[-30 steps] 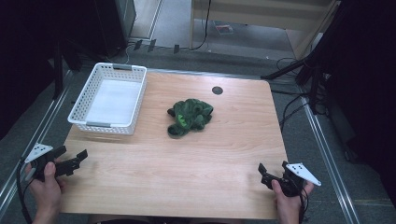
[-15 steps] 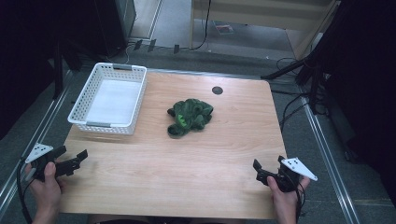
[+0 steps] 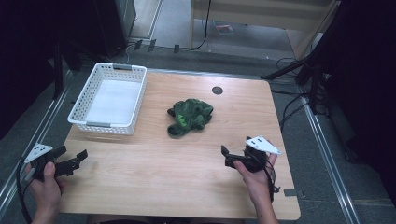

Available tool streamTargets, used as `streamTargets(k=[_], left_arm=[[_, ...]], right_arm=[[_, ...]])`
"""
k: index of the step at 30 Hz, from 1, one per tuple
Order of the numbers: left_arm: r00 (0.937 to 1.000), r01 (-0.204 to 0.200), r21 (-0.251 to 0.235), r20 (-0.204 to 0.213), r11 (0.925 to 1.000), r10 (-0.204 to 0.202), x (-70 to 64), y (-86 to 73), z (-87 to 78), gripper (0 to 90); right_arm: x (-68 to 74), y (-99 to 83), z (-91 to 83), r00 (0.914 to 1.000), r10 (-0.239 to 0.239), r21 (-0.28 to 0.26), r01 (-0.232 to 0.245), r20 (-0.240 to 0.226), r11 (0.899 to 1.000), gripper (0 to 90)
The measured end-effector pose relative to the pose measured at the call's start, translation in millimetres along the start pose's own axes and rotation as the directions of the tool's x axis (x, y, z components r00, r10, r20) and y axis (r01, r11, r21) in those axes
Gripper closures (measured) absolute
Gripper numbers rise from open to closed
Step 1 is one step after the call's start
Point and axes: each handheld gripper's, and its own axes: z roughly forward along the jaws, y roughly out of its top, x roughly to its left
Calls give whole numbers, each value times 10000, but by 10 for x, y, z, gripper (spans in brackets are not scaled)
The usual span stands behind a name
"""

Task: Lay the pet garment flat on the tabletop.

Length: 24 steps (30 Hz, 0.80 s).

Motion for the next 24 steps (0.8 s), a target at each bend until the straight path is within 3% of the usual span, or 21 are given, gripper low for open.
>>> streamTargets(k=[10,17,18,24], left_arm=[[10000,27,18,10,10000,-27,3,-1,-5,91],[10000,-4,-5,31,10000,4,1,-2,-5,90],[10000,-4,12,28,10000,4,1,-2,-5,90],[10000,-56,97,54,9999,55,0,-2,-4,90]], right_arm=[[372,345,451,9928,-1087,383,1107,-500,9931,0],[572,475,742,9908,-1242,484,1268,-537,9907,0],[631,514,863,9896,-1312,616,1347,-591,9890,0],[689,587,1118,9902,-1239,922,1295,-647,9873,0]])
